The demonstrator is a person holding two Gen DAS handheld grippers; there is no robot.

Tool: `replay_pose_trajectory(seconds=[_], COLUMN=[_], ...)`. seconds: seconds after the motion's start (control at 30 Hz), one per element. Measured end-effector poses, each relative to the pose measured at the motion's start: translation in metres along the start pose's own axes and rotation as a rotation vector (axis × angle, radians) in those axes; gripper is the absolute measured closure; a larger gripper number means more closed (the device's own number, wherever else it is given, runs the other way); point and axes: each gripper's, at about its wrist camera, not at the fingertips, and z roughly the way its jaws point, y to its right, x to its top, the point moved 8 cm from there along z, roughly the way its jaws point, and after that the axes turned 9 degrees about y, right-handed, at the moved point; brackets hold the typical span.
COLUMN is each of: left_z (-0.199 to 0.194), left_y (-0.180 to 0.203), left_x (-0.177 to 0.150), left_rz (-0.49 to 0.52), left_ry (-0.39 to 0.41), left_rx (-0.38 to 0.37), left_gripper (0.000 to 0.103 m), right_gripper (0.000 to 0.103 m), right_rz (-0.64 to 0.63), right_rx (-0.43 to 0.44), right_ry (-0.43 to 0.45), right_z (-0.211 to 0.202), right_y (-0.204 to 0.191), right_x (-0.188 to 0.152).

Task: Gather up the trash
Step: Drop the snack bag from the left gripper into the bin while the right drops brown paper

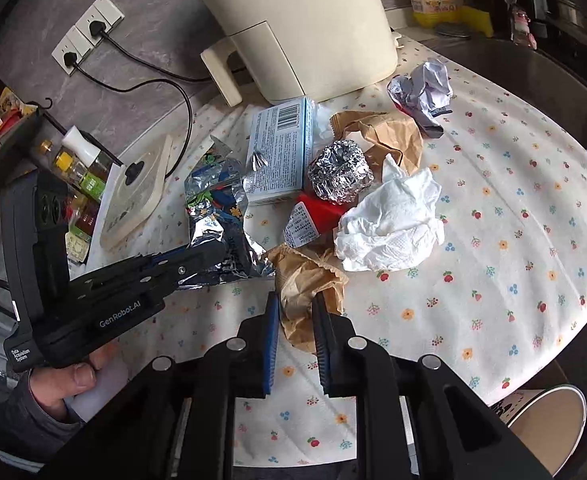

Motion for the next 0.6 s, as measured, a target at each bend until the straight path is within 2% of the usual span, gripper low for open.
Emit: replay_pose_trajectory(seconds=[0.13,0.33,0.43,0.6], left_z=[-0.008,-0.020,-0.021,-0.021], left_y=[0.010,0.043,0.070,0.133], left_x=[0.008,0.014,0.011,0.000], left_rz=[0.051,0.049,0.042,0.058], left_ry=[0.022,0.079,0.089,0.093], left_rx=[-0.005,0.003,0.010,-0.028], left_gripper=[0.090,0.090,0.090,0.090], right_gripper=[0.088,0.088,0.089,0.088], right_rz=[0.016,0.017,0.022,0.054], right_rx=[0.052,0.104,0.089,0.059], right_ry=[0.045,0.098,0.121,0.182], right_z=[-0.021,-0.060,-0.086,-0.145], right_y=[-0.004,0.011,0.034,0.084], right_x=[0.000,0.001,0.000,-0.007])
